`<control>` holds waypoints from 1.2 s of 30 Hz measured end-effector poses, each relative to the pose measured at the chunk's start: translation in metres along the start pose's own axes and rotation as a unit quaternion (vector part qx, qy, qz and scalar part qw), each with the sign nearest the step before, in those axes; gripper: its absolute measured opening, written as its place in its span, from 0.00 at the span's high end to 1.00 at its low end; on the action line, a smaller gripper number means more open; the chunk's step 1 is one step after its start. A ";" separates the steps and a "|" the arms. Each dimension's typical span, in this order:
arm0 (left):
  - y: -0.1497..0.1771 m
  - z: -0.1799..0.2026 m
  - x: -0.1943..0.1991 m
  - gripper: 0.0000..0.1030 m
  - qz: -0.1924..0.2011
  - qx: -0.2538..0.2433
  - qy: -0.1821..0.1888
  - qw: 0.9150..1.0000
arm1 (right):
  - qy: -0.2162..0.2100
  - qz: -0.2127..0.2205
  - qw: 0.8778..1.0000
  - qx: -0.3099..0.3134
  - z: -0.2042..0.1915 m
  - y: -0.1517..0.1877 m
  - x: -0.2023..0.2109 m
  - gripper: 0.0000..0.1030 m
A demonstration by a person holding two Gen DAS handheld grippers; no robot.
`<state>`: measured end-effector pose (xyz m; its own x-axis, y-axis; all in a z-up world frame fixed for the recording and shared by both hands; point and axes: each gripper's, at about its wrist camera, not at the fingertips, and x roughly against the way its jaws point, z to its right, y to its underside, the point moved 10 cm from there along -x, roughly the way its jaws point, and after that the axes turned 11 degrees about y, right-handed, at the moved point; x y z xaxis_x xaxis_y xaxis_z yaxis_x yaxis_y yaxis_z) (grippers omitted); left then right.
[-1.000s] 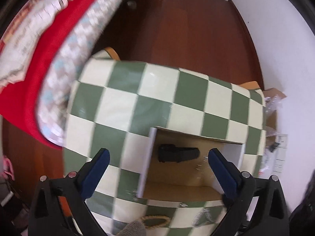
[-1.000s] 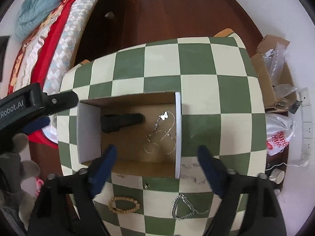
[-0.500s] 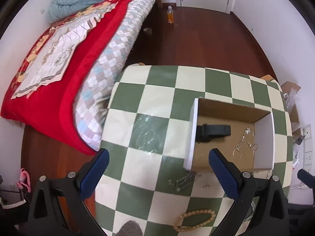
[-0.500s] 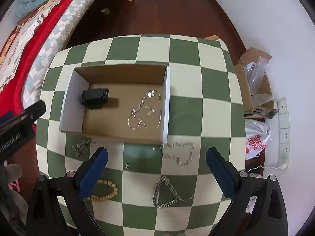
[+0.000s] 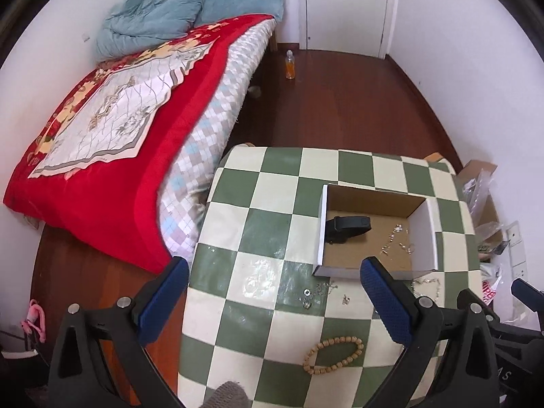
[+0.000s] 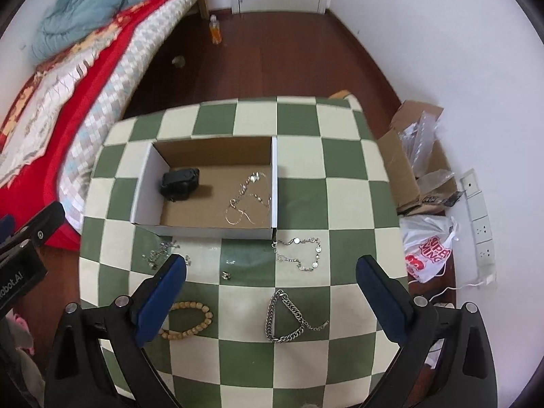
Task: Organize jewelry
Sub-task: 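Move the left tool back over the wooden bead bracelet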
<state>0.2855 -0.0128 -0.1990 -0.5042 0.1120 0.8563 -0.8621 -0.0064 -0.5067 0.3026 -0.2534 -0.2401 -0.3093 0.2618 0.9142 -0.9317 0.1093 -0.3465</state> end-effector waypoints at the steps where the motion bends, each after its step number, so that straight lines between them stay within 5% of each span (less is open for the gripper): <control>1: 0.002 0.000 0.006 0.00 0.004 0.000 0.002 1.000 | 0.001 0.010 1.000 -0.004 0.002 0.001 0.008 0.02; 5: 0.021 0.000 0.017 0.00 0.001 -0.010 0.002 1.000 | -0.012 0.018 1.000 -0.019 0.010 0.010 0.026 0.02; 10: 0.073 -0.003 -0.008 0.00 -0.051 -0.035 -0.012 0.998 | -0.014 -0.005 0.999 -0.032 0.025 0.042 0.017 0.02; 15: 0.136 0.003 -0.057 0.00 -0.134 -0.057 -0.013 0.989 | 0.007 -0.062 0.998 -0.031 0.036 0.087 -0.033 0.02; 20: 0.168 0.018 -0.084 0.00 -0.168 -0.076 -0.010 0.983 | 0.015 -0.103 0.994 -0.030 0.040 0.120 -0.077 0.02; 36: 0.191 0.052 -0.122 0.00 -0.209 -0.148 -0.001 0.967 | -0.005 -0.161 0.985 -0.053 0.052 0.154 -0.127 0.02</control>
<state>0.1799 -0.0795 -0.3954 -0.1148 0.0404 0.9926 -0.9383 0.3238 -0.1217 0.1883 -0.3199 -0.3980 -0.0023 0.1883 0.9821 -0.9565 0.2860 -0.0571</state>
